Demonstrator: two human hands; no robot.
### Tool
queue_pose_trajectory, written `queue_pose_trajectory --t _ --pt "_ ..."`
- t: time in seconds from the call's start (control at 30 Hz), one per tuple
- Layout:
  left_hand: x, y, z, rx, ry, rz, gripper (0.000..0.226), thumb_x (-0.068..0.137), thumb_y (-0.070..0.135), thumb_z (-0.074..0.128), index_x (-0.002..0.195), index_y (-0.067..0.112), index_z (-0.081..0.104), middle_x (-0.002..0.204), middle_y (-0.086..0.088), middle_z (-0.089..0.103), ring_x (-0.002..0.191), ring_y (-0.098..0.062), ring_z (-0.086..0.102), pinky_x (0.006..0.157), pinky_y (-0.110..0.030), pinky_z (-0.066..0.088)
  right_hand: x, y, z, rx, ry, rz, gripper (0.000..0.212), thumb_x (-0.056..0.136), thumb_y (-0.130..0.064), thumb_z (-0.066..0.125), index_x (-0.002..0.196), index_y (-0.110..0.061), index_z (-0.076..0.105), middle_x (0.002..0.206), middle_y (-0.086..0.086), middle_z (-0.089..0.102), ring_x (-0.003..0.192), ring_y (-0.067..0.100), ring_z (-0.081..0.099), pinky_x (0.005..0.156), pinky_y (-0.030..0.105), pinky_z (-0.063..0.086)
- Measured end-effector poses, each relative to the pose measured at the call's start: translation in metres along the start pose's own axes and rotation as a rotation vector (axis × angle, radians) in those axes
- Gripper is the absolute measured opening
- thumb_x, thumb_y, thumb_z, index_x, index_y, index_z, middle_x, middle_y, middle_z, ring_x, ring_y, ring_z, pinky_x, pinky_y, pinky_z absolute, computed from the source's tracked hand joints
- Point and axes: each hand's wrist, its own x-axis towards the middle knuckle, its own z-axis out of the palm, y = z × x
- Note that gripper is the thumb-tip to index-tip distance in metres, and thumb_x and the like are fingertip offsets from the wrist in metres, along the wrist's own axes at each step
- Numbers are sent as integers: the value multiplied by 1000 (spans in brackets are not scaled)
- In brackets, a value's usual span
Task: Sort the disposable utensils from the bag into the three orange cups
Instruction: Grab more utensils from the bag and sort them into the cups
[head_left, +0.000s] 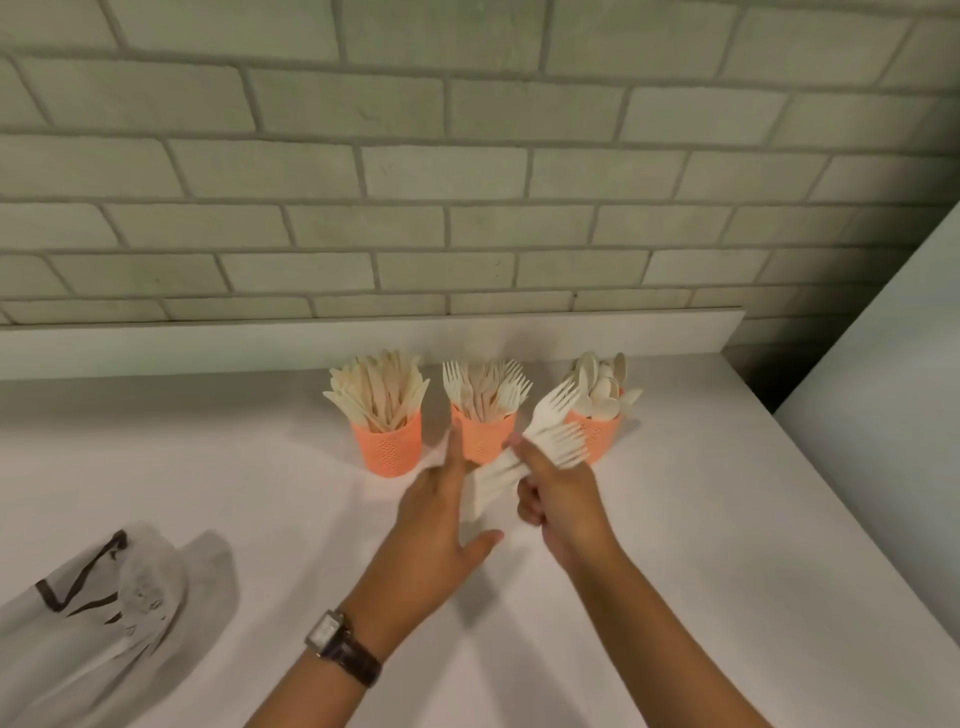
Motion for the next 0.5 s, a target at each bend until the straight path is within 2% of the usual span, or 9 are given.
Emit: queue_pose_trajectory --t 0.1,0.17,0.27,0.33,0.43,0.5 --pt "1 -14 -23 -62 182 -29 102 80 28 69 143 37 -10 128 19 39 117 2 35 97 -7 24 32 -26 9 -87 104 -172 21 81 -13 70 67 -15 55 36 -11 45 28 2 37 33 16 28" --pt "0 -26 -35 -77 283 -67 91 81 25 68 146 35 4 126 17 46 115 0 38 91 -2 26 53 -39 18 -229 147 -330 18 79 -15 73 68 -17 59 49 -13 57 37 -3 50 41 14 39" --pt "-4 -38 -44 -97 378 -116 76 82 20 67 144 30 23 119 11 56 114 -11 49 93 -16 33 79 -36 29 -423 160 -516 16 79 -16 72 69 -12 60 60 -9 60 48 -8 55 52 15 43" --pt "-8 -41 -46 -120 402 -154 68 83 19 65 140 30 30 115 11 59 111 -12 52 93 -26 37 94 -26 31 -562 157 -533 15 81 -19 70 71 -9 63 60 -5 61 52 -4 56 55 21 42" --pt "-15 -44 -44 -120 413 -201 60 84 19 64 136 32 37 111 15 60 109 -8 53 94 -27 39 111 -11 28 -902 84 -433 21 81 -24 69 84 -3 69 77 8 69 73 22 63 63 26 40" --pt "-18 -45 -42 -118 412 -229 55 84 19 63 133 33 41 108 19 60 107 -2 54 94 -27 40 120 -5 27 -1059 -2 -338 27 77 -32 72 89 -7 70 83 5 70 78 23 63 64 25 38"
